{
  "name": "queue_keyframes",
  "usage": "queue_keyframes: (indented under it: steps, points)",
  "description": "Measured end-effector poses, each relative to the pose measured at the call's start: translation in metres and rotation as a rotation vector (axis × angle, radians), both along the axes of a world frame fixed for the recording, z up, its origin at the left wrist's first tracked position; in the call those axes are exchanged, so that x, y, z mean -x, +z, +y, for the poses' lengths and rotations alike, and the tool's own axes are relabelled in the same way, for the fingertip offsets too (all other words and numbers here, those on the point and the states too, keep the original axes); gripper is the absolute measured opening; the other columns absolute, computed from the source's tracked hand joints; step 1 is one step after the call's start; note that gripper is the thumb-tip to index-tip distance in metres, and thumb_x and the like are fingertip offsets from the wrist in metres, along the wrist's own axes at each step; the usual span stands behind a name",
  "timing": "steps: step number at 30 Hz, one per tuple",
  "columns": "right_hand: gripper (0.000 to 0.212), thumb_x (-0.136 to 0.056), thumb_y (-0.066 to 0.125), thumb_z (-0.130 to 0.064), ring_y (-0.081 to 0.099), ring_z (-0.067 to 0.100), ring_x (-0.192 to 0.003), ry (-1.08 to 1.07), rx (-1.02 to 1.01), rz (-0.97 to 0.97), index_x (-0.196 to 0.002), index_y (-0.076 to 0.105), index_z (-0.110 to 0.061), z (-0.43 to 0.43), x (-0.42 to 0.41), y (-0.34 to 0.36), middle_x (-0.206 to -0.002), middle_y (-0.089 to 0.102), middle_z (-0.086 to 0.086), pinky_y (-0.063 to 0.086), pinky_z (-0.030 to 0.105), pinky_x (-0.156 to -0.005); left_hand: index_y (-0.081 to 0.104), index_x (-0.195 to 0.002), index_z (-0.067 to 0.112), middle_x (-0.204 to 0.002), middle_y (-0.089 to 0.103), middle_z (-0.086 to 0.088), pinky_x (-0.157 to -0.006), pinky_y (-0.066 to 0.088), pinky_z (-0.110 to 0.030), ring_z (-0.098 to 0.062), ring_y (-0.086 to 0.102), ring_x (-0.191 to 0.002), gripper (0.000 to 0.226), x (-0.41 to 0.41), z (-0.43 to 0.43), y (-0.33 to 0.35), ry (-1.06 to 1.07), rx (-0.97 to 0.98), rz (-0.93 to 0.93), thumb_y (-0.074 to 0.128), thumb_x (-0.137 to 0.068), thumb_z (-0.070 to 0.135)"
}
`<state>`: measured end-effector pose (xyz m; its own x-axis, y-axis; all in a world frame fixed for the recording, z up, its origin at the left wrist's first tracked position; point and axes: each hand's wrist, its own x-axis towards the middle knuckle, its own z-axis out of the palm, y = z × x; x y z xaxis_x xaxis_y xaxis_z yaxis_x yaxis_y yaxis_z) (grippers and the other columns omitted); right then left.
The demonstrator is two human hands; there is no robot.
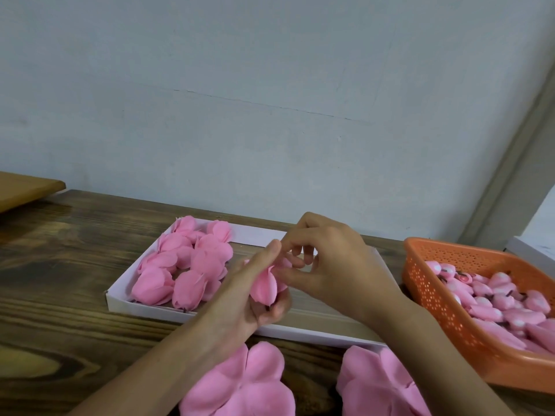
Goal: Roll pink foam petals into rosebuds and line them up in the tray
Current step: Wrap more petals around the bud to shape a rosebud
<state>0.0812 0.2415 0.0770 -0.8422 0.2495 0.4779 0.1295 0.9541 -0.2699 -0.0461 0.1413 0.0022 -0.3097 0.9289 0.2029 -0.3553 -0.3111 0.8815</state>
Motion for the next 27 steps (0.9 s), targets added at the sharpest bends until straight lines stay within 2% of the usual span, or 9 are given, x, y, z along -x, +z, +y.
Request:
queue_keyframes:
  steps: [5, 10, 16, 19, 21, 23, 24, 25, 27]
  points:
    - [0.011, -0.085, 0.079, -0.031, 0.058, 0.008, -0.086, 0.023, 0.099, -0.042, -0.087, 0.077, -0.042, 0.005, -0.002, 0.005, -0.089, 0.062, -0.009, 0.046, 0.018, -0.069, 0.052, -0.115, -0.012, -0.056, 0.048, -0.003, -0.043, 0.024, -0.023, -0.012, 0.040, -0.040, 0.094, -0.002, -0.001, 0.001, -0.053, -0.023, 0.012, 0.082, -0.071, 0.065]
    - [0.009, -0.083, 0.084, -0.033, 0.056, 0.006, -0.088, 0.076, 0.135, -0.113, -0.090, 0.081, -0.037, 0.009, -0.005, 0.007, -0.085, 0.058, -0.011, 0.046, 0.016, -0.071, 0.073, -0.106, 0.008, -0.060, 0.043, -0.002, -0.040, 0.025, -0.020, -0.009, 0.037, -0.037, 0.068, 0.002, 0.004, -0.004, -0.113, -0.025, -0.011, 0.081, -0.073, 0.067]
    - [0.006, -0.082, 0.084, -0.034, 0.058, 0.008, -0.087, 0.046, 0.141, -0.112, -0.083, 0.080, -0.038, 0.011, -0.004, 0.006, -0.089, 0.057, -0.015, 0.048, 0.018, -0.070, 0.072, -0.105, 0.009, -0.053, 0.045, -0.002, -0.038, 0.030, -0.020, -0.010, 0.039, -0.035, 0.065, 0.006, 0.006, -0.008, -0.142, -0.031, -0.030, 0.079, -0.077, 0.068]
    - [0.006, -0.082, 0.083, -0.034, 0.060, 0.007, -0.086, 0.019, 0.121, -0.119, -0.082, 0.079, -0.039, 0.010, -0.005, 0.006, -0.091, 0.060, -0.017, 0.049, 0.020, -0.070, 0.071, -0.111, 0.007, -0.049, 0.047, -0.003, -0.041, 0.023, -0.024, -0.010, 0.041, -0.035, 0.074, 0.008, 0.005, -0.011, -0.121, -0.003, 0.030, 0.075, -0.077, 0.072]
    - [0.009, -0.080, 0.083, -0.033, 0.060, 0.008, -0.085, 0.011, 0.092, -0.097, -0.085, 0.078, -0.039, 0.009, -0.004, 0.007, -0.091, 0.062, -0.016, 0.053, 0.026, -0.071, 0.072, -0.105, 0.009, -0.062, 0.053, -0.011, -0.042, 0.021, -0.025, -0.011, 0.043, -0.037, 0.070, 0.008, 0.006, -0.012, -0.081, 0.002, 0.048, 0.077, -0.075, 0.072]
    - [0.019, -0.077, 0.086, -0.029, 0.061, 0.009, -0.086, 0.037, 0.096, -0.055, -0.089, 0.073, -0.038, 0.008, -0.004, 0.007, -0.094, 0.063, -0.014, 0.055, 0.031, -0.073, 0.075, -0.097, 0.013, -0.096, 0.055, -0.018, -0.040, 0.025, -0.020, -0.013, 0.045, -0.037, 0.062, 0.007, 0.007, -0.011, -0.050, 0.007, 0.014, 0.079, -0.074, 0.071]
    - [0.023, -0.077, 0.087, -0.027, 0.061, 0.009, -0.086, 0.057, 0.109, -0.043, -0.090, 0.071, -0.038, 0.007, -0.004, 0.007, -0.096, 0.062, -0.013, 0.055, 0.030, -0.073, 0.074, -0.099, 0.010, -0.105, 0.053, -0.017, -0.039, 0.028, -0.018, -0.013, 0.045, -0.037, 0.066, 0.007, 0.008, -0.011, -0.051, 0.009, -0.022, 0.079, -0.074, 0.071]
    - [0.026, -0.076, 0.088, -0.025, 0.061, 0.009, -0.087, 0.077, 0.125, -0.038, -0.091, 0.071, -0.037, 0.007, -0.004, 0.006, -0.099, 0.061, -0.013, 0.055, 0.028, -0.073, 0.072, -0.106, 0.004, -0.101, 0.052, -0.016, -0.037, 0.031, -0.018, -0.013, 0.044, -0.037, 0.074, 0.007, 0.008, -0.011, -0.059, 0.012, -0.064, 0.079, -0.074, 0.071]
    - [0.028, -0.076, 0.090, -0.023, 0.061, 0.010, -0.088, 0.108, 0.163, -0.038, -0.094, 0.073, -0.036, 0.007, -0.003, 0.006, -0.102, 0.057, -0.013, 0.055, 0.022, -0.073, 0.063, -0.119, -0.003, -0.078, 0.045, -0.012, -0.036, 0.031, -0.018, -0.012, 0.043, -0.036, 0.088, 0.008, 0.009, -0.010, -0.101, 0.021, -0.137, 0.077, -0.075, 0.072]
